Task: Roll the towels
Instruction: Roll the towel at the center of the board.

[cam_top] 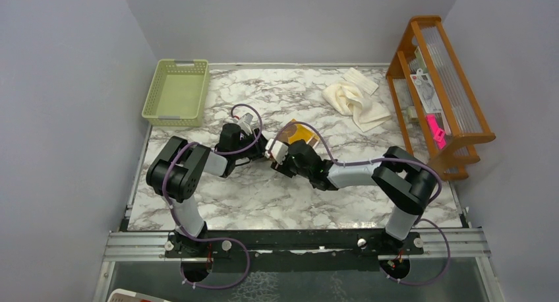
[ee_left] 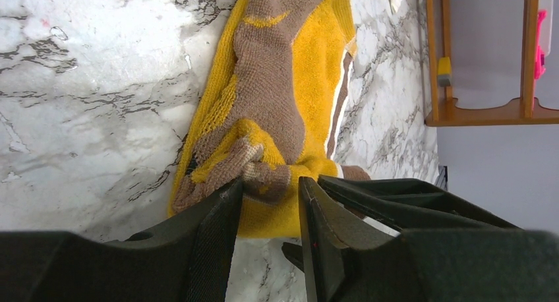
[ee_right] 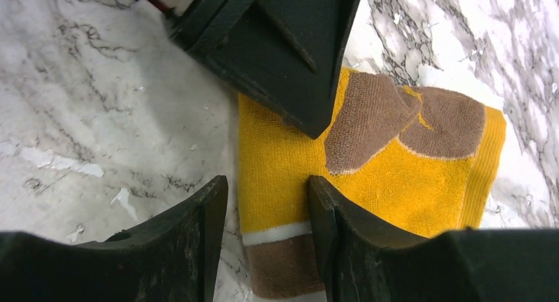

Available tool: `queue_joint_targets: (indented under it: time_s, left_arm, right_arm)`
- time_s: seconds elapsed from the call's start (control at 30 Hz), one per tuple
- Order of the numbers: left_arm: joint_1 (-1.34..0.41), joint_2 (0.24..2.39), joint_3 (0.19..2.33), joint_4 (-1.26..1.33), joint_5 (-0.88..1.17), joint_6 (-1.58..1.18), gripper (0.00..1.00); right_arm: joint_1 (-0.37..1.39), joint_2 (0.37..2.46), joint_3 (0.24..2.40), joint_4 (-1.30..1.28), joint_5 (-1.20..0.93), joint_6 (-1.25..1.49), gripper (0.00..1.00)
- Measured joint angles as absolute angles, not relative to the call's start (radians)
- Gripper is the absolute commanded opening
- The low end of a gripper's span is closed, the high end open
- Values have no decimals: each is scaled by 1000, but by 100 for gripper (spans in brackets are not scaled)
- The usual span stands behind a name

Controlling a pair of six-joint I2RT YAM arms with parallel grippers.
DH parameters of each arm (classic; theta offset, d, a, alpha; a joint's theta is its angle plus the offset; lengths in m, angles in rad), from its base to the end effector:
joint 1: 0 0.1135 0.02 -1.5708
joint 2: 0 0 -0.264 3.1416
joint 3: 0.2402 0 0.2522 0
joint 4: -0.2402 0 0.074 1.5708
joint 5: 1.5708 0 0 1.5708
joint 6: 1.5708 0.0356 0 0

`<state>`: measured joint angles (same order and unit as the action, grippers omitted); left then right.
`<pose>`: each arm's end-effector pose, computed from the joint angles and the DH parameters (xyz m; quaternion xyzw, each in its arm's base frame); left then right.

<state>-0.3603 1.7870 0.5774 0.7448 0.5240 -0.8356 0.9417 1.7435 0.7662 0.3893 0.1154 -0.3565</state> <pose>0.2867 -0.1270 0.1164 -0.0613 0.8308 -0.4678 0.2952 0.2052 0.2750 0.1434 -0.5104 0.7176 0.0872 0.4657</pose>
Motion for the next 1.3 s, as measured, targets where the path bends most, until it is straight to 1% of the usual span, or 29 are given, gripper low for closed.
queue_joint_targets:
  time_s: [0.13,0.33,0.4,0.47,0.6,0.67,0.73,0.83,0.93,1.13,1.3]
  left_arm:
    - [-360,1782,578,735,525,-836,41]
    - [-355,1760,578,699,529,-840,41]
    - [-345,1745,573,675,538,-846,41]
    - [-324,1711,557,632,558,-853,44]
    - [-247,1599,532,501,590,-862,52]
    - [-198,1505,541,402,595,-847,54]
    - [-159,1416,583,284,583,-814,55]
    - [-143,1296,676,141,546,-744,56]
    - [-143,1216,710,75,533,-699,55]
    - [-144,1151,646,8,535,-670,56]
    - [-144,1119,614,-25,551,-664,55]
  right_arm:
    - [942,1777,830,289,124,-324,41]
    - [941,1819,927,151,153,-240,40]
    - [941,1828,948,122,164,-214,36]
    - [941,1841,973,94,176,-192,28]
    - [941,1867,1024,54,187,-159,11]
    - [941,1869,1036,41,181,-140,4]
    - [938,1868,1041,35,155,-122,1]
    - [934,1855,1041,23,53,-78,1]
    - [936,1824,1021,7,-109,-4,1]
    - [915,1799,1003,-7,-388,153,1]
    - [815,1803,997,15,-586,297,1]
